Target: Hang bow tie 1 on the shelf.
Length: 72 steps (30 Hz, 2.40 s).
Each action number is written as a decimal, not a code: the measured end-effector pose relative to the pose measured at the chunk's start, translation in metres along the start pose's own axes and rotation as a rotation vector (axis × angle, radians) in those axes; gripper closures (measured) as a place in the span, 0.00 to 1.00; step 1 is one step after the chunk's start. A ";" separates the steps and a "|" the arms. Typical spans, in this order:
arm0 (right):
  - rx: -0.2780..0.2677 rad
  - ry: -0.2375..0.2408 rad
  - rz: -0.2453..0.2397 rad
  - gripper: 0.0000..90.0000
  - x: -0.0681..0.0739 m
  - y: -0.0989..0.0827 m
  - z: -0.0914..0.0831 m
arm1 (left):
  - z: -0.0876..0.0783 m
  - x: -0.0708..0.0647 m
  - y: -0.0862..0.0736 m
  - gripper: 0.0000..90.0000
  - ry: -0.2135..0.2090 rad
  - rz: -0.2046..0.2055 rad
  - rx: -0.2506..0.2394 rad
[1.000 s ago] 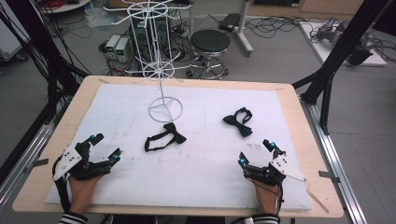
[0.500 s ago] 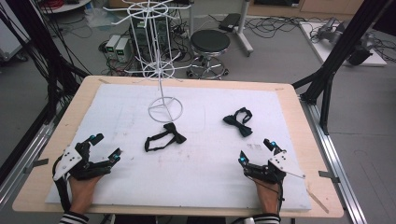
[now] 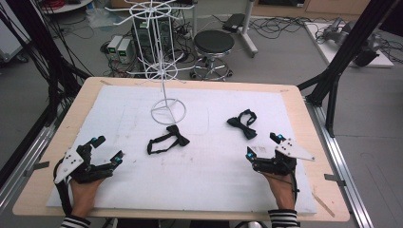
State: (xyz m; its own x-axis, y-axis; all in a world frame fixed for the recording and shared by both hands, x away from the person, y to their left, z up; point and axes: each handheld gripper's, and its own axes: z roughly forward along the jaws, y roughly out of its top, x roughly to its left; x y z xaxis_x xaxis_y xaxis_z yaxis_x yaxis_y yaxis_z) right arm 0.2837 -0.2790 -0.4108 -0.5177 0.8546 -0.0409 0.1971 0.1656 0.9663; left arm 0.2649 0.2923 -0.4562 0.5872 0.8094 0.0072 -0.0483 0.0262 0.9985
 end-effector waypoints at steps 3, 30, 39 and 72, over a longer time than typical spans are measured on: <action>0.031 0.028 -0.021 0.01 -0.002 0.011 0.003 | 0.000 0.000 0.000 0.14 0.001 0.003 -0.002; 0.359 0.116 -0.126 0.05 -0.035 0.061 0.054 | 0.000 0.001 0.000 0.14 0.002 -0.003 0.001; 0.459 0.133 -0.111 0.05 -0.045 0.060 0.076 | 0.000 0.001 0.000 0.14 0.002 -0.004 0.002; 0.802 0.145 -0.171 0.16 -0.052 0.044 0.132 | 0.000 0.000 0.000 0.14 0.004 -0.004 0.002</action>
State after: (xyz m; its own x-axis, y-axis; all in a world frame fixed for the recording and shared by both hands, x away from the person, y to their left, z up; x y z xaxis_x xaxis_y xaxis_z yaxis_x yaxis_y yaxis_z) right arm 0.4289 -0.2510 -0.4001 -0.6855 0.7231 -0.0848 0.6111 0.6348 0.4729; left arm 0.2655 0.2924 -0.4561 0.5845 0.8114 0.0029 -0.0442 0.0283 0.9986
